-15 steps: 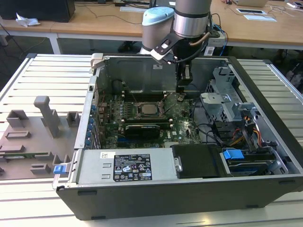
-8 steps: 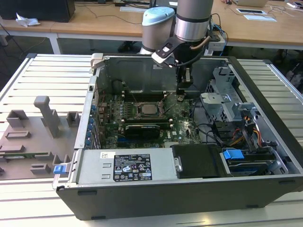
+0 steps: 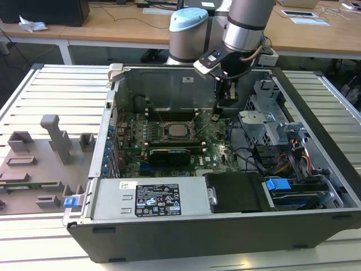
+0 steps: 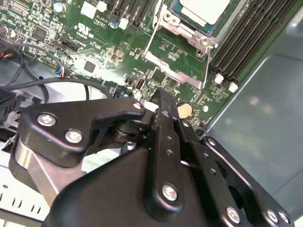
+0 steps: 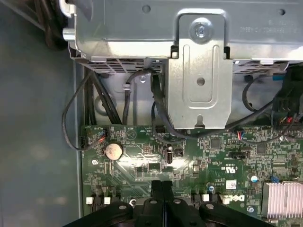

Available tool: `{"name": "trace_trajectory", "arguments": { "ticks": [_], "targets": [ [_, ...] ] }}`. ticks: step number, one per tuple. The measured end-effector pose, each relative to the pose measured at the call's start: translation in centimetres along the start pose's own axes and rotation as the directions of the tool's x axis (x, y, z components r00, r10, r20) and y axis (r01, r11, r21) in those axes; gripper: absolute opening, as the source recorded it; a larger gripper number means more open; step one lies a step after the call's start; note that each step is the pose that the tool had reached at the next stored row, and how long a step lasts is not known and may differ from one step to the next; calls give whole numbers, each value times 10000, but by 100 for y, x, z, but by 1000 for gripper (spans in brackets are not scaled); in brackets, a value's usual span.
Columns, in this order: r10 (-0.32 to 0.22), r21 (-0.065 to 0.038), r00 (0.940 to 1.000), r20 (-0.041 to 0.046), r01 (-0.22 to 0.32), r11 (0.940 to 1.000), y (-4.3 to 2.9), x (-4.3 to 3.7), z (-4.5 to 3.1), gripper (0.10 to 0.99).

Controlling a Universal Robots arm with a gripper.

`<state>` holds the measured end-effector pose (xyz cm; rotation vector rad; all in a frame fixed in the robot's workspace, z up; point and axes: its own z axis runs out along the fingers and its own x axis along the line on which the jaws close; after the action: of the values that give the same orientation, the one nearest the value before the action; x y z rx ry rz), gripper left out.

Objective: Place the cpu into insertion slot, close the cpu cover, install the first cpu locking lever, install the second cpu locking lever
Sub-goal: 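Close the cpu cover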

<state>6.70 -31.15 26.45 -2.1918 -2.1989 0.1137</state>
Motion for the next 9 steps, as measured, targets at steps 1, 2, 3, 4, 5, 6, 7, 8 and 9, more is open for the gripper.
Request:
{"name": "trace_trajectory", "arguments": {
  "ticks": [1,2,3,4,5,6,7,8,9],
  "targets": [
    [-25,20,10000,2,25,10000,3,1,40,106],
    [-38,25,10000,3,38,10000,4,2,58,106],
    [-54,30,10000,3,54,10000,6,2,77,106],
    [-107,30,9999,-18,107,9999,6,2,93,106],
    [-157,28,9999,-64,157,9999,2,1,98,106],
    [-233,23,9995,-196,234,9997,-5,2,106,106],
    [-610,3,9973,-420,610,9981,-18,5,126,106],
    [-893,-1,9952,-396,894,9960,-22,4,136,106],
    [-944,-1,9948,-390,945,9955,-73,4,149,106]
  ]
}}
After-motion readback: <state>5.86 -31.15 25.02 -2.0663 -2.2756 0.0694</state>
